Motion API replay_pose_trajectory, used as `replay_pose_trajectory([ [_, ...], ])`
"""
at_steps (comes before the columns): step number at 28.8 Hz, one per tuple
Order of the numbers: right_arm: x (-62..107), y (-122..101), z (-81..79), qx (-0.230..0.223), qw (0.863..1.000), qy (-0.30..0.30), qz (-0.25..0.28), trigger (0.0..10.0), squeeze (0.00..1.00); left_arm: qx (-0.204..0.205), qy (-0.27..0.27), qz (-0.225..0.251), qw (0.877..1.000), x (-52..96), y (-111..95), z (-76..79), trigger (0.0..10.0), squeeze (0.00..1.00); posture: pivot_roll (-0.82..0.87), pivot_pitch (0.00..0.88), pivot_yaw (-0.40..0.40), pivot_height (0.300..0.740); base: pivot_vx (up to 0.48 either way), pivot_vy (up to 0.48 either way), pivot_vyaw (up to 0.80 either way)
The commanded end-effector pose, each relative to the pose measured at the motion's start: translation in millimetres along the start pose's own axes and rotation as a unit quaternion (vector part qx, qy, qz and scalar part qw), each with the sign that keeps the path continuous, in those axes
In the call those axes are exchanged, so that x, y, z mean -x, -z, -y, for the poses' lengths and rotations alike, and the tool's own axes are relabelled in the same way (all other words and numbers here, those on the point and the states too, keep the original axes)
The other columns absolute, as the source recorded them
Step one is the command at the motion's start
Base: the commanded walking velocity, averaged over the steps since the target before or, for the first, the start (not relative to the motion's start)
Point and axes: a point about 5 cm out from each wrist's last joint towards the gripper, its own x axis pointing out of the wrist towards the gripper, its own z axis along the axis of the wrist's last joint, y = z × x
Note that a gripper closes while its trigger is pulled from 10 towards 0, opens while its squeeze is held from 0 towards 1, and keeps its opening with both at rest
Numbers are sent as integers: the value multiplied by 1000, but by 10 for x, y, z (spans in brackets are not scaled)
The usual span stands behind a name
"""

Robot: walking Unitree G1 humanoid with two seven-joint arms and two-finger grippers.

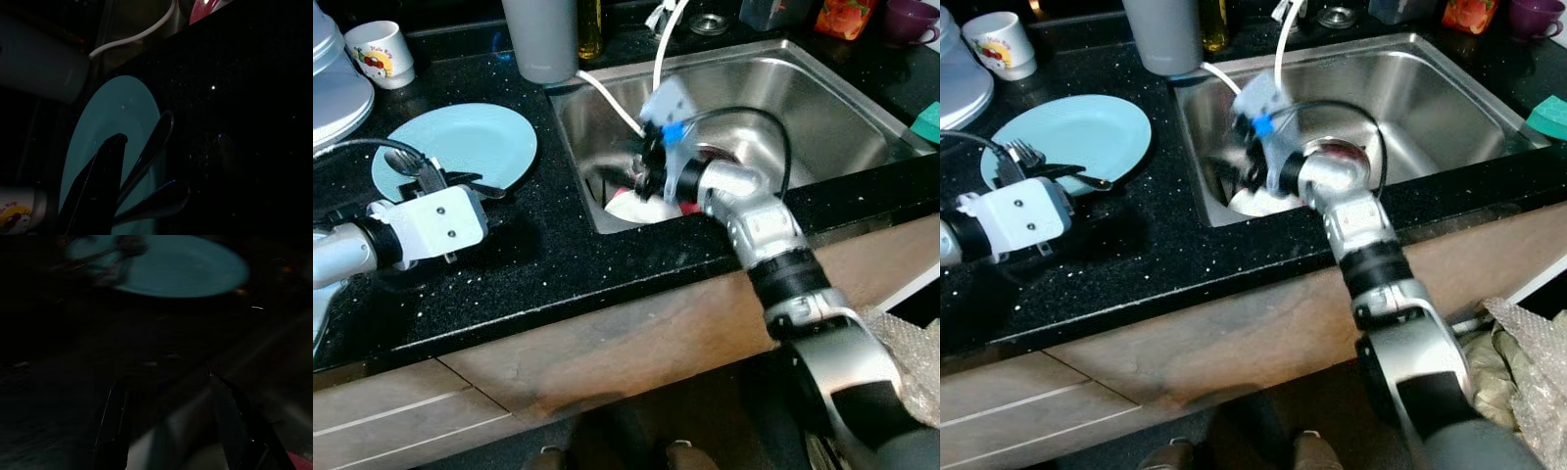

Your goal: Kitchen organization

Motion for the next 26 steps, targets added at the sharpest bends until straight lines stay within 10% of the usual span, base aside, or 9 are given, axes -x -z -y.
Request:
replay_pose_trajectory([
  [1,-15,-16,-65,6,1000,-19,-1,10000,0,-5,1,-4,1000,-11,35,48,10000,0,58,153,11,740,0,0,0],
  [8,4,-38,-119,8,1000,-28,-9,10000,0,-24,-20,6,999,-49,17,46,10000,0,56,151,12,740,0,0,0],
  [10,11,-46,-128,8,999,-29,-11,10000,0,-23,-26,7,999,-58,27,42,3686,0,55,152,13,740,0,0,0],
  [11,11,-46,-128,8,999,-29,-11,10000,0,-23,-26,7,999,-58,27,42,3686,0,55,152,13,740,0,0,0],
  [13,21,-50,-138,9,999,-30,-14,10000,0,-21,-29,7,999,-62,37,41,0,0,54,154,13,740,0,0,0],
  [26,57,-39,-151,12,999,-29,-25,10000,0,-13,-46,22,999,-69,29,12,0,0,55,161,12,740,0,0,0],
])
